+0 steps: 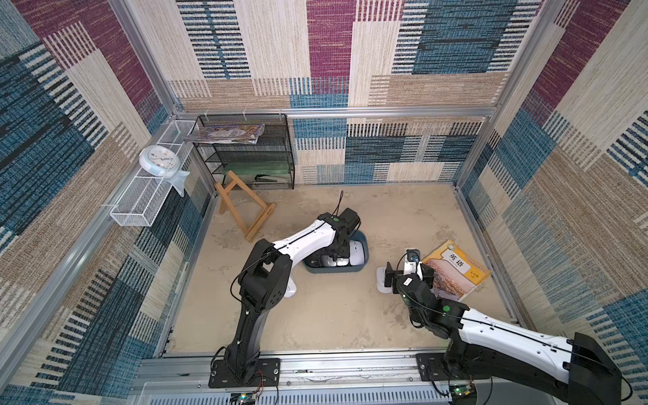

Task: Take out the mouse from the storage box
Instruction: Pick up the mouse from the storage box.

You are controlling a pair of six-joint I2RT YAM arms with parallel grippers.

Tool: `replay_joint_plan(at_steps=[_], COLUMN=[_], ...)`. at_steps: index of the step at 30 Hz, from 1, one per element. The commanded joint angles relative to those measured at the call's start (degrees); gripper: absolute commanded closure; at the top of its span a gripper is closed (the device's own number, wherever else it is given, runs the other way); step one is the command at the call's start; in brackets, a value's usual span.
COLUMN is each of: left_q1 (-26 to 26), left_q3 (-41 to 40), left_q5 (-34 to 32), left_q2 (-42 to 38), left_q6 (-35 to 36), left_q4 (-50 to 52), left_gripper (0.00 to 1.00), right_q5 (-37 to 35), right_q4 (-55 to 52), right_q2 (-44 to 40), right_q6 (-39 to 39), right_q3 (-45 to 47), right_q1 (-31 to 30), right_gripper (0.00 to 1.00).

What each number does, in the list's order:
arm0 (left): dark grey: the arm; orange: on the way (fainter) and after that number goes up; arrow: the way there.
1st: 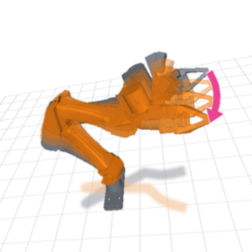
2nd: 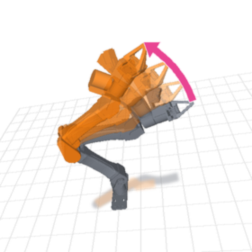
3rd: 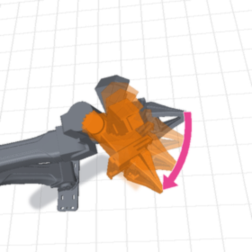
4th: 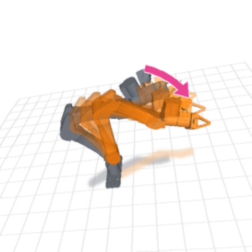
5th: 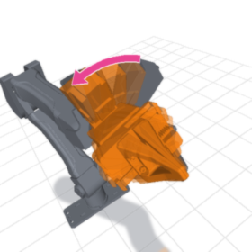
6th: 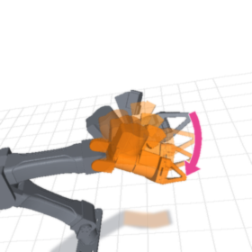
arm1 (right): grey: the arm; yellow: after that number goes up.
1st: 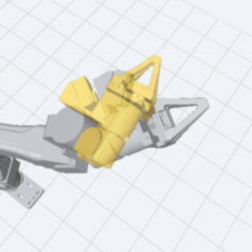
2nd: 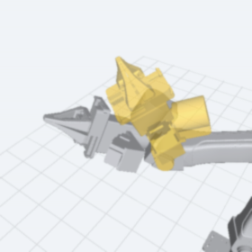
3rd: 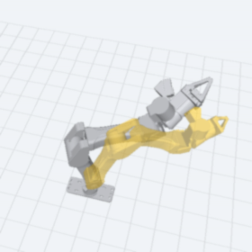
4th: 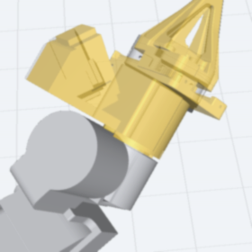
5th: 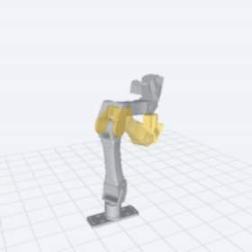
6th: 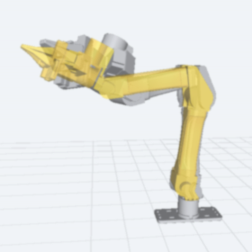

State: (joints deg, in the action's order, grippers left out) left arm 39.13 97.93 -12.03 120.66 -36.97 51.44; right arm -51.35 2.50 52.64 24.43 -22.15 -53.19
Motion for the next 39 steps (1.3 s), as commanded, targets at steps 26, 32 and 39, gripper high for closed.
replay_joint_plan(at_steps=[26, 32, 39], left_q1=[-2.66, -2.79, -2.74], left_q3=[-5.31, -5.73, -5.97], left_q5=[2.66, 3.42, 3.11], left_q2=[1.75, 2.22, 2.04], left_q6=[-2.27, -2.14, -2.05], left_q4=[-5.95, -6.47, -6.45], left_gripper=[0.23, 0.27, 0.35], right_q5=[0.45, 0.46, 0.46], right_q4=[1.06, 0.93, 0.86], right_q2=[6.24, 6.42, 6.77], right_q6=[0.36, 0.45, 0.45], right_q3=[-2.50, -2.55, -2.72], right_q1=[0.81, 0.89, 0.98], right_gripper=[0.01, 0.01, 0.01])
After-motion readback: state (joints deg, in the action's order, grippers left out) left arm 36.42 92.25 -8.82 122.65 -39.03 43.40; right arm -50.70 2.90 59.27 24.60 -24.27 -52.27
